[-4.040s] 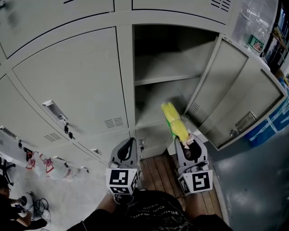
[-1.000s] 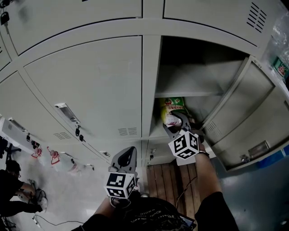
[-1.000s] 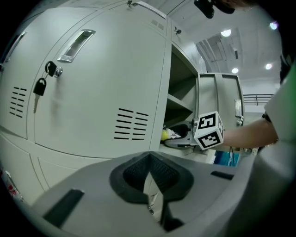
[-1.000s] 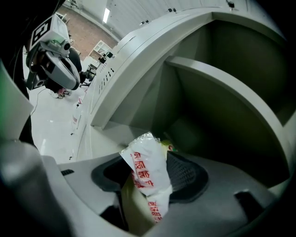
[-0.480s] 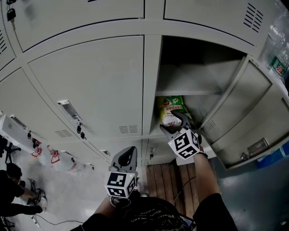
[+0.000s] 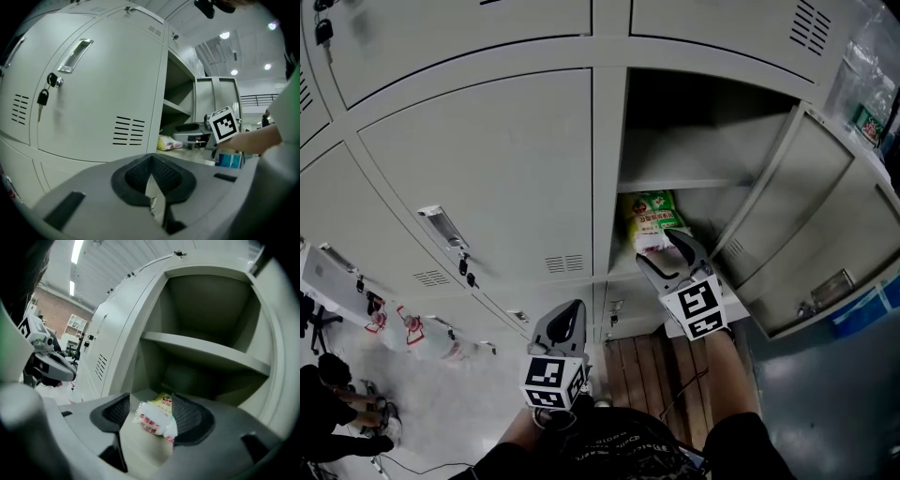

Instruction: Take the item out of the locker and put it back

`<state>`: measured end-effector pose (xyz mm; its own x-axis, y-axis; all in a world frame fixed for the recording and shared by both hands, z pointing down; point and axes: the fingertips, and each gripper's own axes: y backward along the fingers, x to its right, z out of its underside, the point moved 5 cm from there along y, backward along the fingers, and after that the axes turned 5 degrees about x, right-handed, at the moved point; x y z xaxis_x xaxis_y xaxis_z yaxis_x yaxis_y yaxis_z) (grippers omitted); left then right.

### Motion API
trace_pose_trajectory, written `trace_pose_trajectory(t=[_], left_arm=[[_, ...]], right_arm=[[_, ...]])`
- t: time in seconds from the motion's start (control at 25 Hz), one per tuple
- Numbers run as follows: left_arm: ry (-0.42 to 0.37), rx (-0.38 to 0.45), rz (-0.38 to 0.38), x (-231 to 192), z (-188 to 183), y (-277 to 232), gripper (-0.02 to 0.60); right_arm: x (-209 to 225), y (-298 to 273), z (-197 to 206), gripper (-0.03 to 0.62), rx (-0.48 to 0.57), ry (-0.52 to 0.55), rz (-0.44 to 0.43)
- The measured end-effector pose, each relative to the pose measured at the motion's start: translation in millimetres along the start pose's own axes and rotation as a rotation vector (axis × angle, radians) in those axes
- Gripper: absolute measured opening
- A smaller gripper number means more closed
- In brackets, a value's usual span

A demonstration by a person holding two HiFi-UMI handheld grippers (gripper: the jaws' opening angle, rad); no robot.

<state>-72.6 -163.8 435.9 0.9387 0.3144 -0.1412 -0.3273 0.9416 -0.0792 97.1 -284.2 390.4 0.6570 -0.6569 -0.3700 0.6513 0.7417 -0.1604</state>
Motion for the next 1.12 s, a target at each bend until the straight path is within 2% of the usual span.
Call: trace_pose_trajectory(t=[0.36,0.56,0.76,1.12], left_arm=[[-0.077,0.065,0.042,13.2,-14.7,4.3,0.005],[-0.093,0.091,0.069,18.8,-21.2,8.9,0.004],[-0.078,0.098,0.085,17.5,-17.2,13.1,0.005],[-0.05,0.078,0.097,8.7,2.5,23.5,0.005]], right_arm=[[-17.6,45.9,-21.0,0.281,0.136,-0.185,0.131],[-38.8,71.8,-13.5,0.281,0.145,-0.291,0.206],[-51.6,92.5,-3.4,0.281,0.163,-0.378,0.31],[-84.5,110.7,22.2,0.281,0.088,-0.404,0.371]])
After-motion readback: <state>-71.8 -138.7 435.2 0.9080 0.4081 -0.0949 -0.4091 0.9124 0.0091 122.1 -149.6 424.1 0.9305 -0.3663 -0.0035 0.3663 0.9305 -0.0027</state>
